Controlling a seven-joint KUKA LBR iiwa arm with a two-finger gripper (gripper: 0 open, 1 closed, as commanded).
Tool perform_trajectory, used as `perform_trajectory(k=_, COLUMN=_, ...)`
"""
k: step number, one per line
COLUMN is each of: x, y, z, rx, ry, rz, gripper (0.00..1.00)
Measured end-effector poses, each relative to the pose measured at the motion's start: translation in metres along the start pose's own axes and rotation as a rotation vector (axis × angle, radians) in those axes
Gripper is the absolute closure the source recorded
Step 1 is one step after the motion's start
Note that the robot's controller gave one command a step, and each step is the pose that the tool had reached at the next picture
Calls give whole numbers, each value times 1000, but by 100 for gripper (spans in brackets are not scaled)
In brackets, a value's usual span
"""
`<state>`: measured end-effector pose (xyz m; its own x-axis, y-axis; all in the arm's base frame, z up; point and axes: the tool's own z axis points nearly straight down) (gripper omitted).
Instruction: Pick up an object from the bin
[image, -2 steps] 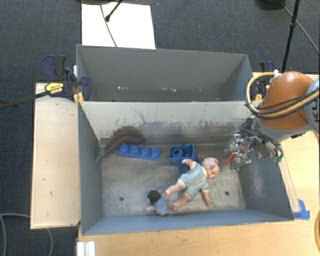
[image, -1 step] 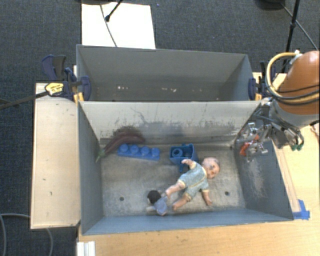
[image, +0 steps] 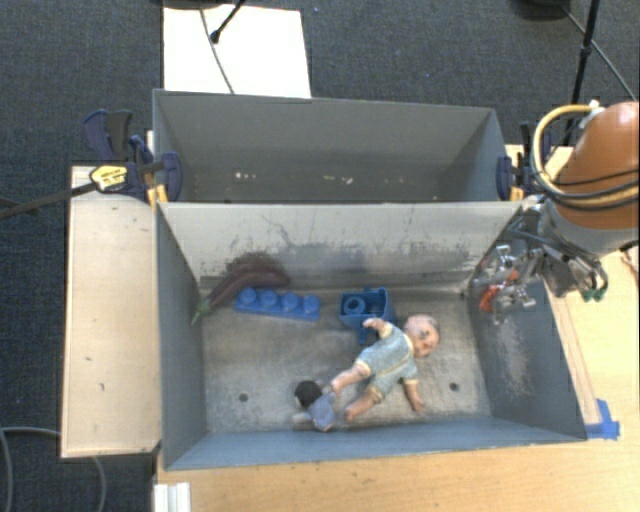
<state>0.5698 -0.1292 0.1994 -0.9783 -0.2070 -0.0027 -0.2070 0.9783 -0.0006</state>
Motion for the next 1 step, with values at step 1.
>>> perform_trajectory(k=1, x=0, y=0, z=-1, rx=0, ry=-1, rz=-1, gripper=100)
